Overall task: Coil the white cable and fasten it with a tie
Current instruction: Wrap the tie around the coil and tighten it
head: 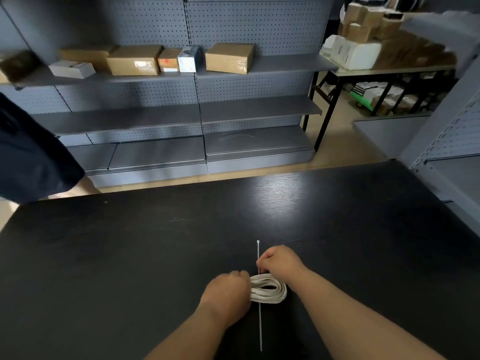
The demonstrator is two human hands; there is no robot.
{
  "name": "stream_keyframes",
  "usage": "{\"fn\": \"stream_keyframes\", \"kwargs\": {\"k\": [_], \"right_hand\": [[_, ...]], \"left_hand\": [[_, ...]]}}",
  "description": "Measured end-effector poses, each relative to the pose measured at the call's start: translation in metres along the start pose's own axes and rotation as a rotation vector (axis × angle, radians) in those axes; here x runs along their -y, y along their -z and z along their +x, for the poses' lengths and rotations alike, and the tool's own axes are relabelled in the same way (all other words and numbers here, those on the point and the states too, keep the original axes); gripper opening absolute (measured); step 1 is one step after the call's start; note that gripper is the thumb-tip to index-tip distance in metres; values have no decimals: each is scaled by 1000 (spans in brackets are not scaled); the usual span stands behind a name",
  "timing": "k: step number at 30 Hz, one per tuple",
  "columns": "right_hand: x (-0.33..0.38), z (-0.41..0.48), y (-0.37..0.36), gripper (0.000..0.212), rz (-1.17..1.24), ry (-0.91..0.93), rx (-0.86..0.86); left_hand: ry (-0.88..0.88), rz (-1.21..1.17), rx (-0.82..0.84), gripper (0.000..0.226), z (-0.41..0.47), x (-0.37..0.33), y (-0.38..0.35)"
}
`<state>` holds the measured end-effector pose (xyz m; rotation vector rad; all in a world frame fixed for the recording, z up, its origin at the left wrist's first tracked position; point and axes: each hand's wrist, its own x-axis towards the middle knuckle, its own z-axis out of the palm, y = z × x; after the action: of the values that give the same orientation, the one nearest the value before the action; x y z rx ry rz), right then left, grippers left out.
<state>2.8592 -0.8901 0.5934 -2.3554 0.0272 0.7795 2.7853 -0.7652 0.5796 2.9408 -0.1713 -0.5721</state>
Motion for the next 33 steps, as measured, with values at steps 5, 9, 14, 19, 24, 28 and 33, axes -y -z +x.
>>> {"fn": "stream_keyframes", "kwargs": {"k": [5,9,14,19,24,28,33], "right_hand": [[-6,7,-1,17,-66,15,-7],[-9,6,-1,22,-113,34,-2],[-21,-2,1,21,-143,119,-85],[-39,-28,5,19,-311,454,-297],[-55,-59,-3,25,-580,756,-382],[-65,-67,-18,24,-729,885,-243],[-79,-64,-35,13,-820,948,-98]], "left_hand": [[2,3,-2,22,7,-6,-1],[9,11,13,23,10,-6,0],[4,38,31,24,12,-5,1],[10,43,32,25,13,-5,1],[9,68,3,25,9,-6,0],[4,94,1,25,8,-5,0],[16,99,-12,25,5,-6,-2]]}}
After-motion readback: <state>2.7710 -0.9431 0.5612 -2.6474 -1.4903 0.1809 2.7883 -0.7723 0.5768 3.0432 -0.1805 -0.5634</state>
